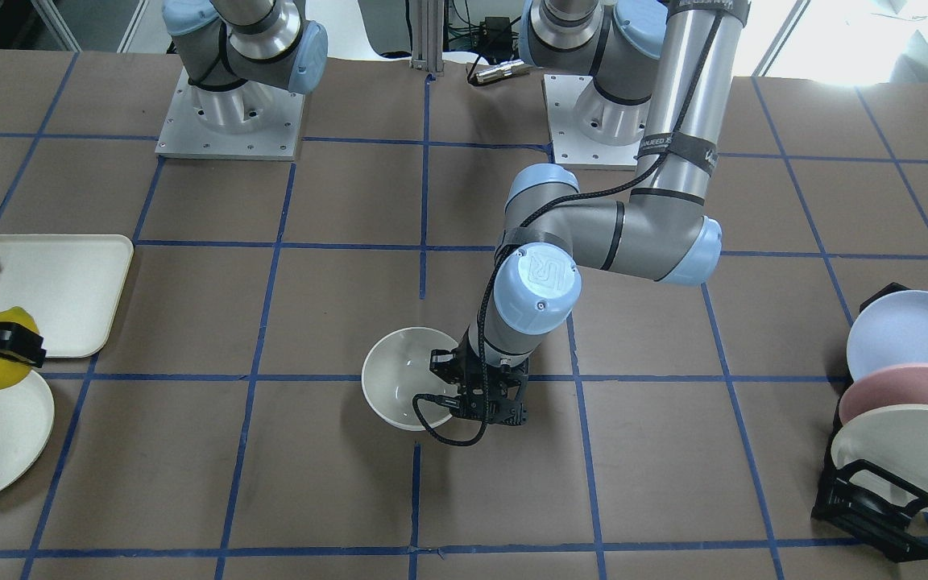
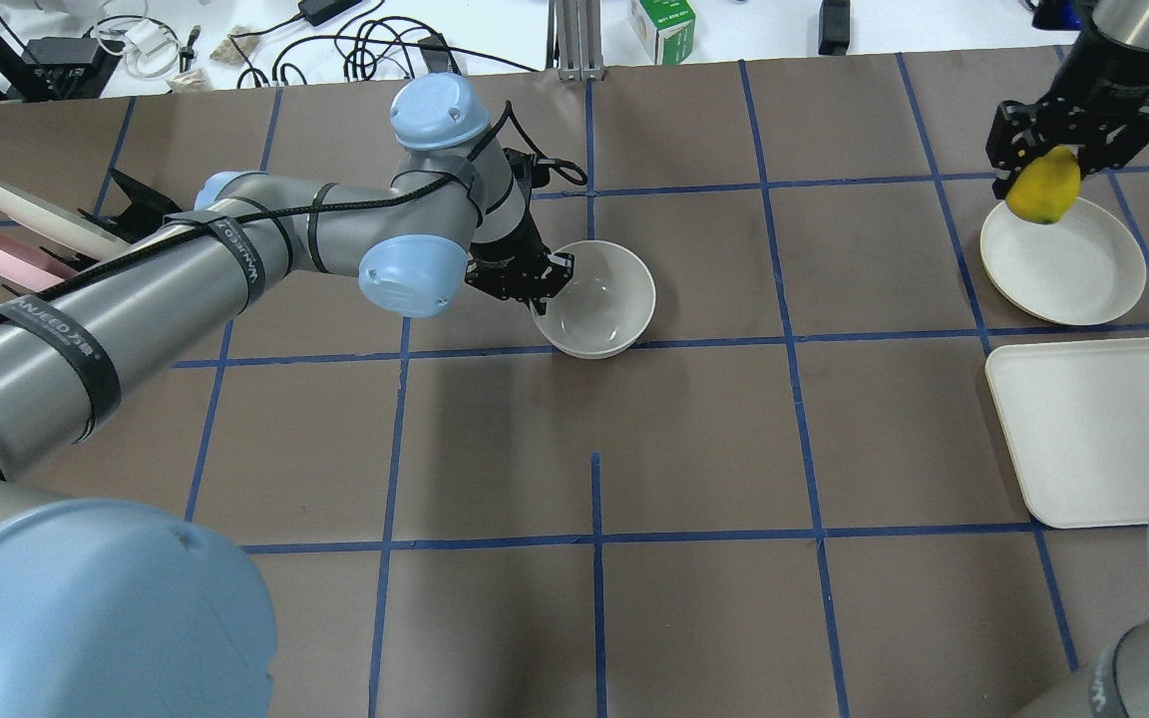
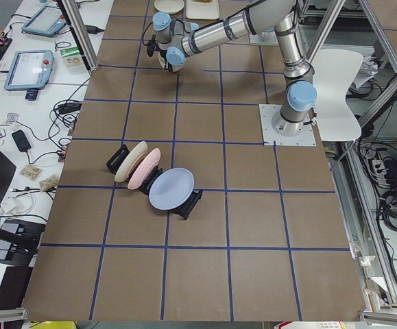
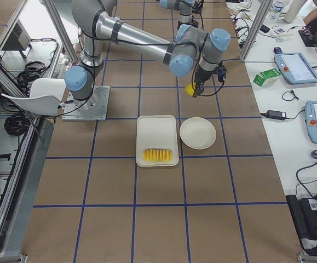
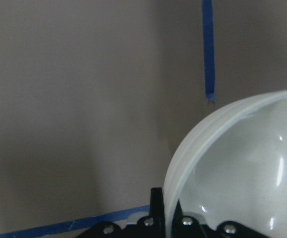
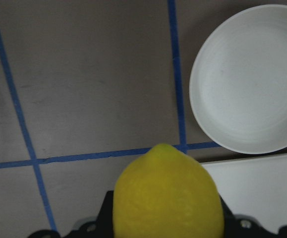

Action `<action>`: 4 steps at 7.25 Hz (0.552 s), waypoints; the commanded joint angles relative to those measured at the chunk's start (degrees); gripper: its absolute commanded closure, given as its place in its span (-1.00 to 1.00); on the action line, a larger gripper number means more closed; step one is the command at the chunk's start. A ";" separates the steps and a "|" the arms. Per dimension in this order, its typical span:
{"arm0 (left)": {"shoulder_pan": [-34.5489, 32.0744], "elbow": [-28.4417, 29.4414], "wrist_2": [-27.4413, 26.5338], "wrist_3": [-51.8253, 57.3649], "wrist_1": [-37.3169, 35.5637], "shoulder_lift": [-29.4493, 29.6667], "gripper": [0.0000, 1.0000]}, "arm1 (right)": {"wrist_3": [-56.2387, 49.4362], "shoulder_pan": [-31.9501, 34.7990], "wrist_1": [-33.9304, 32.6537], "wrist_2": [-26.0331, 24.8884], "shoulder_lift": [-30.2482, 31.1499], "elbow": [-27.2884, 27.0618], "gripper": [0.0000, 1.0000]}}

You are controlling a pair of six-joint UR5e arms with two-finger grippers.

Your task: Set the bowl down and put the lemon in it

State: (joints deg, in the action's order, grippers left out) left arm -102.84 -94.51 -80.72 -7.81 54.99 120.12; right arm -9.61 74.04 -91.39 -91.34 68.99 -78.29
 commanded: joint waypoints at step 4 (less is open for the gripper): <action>-0.26 -1.99 -0.84 -2.56 -1.02 -2.08 -0.41 | 23.67 20.61 -0.44 3.25 0.01 0.60 1.00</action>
State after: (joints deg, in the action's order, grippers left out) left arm -103.28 -96.29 -81.33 -10.33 53.74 118.57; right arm 11.19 91.67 -90.85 -89.49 69.37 -77.57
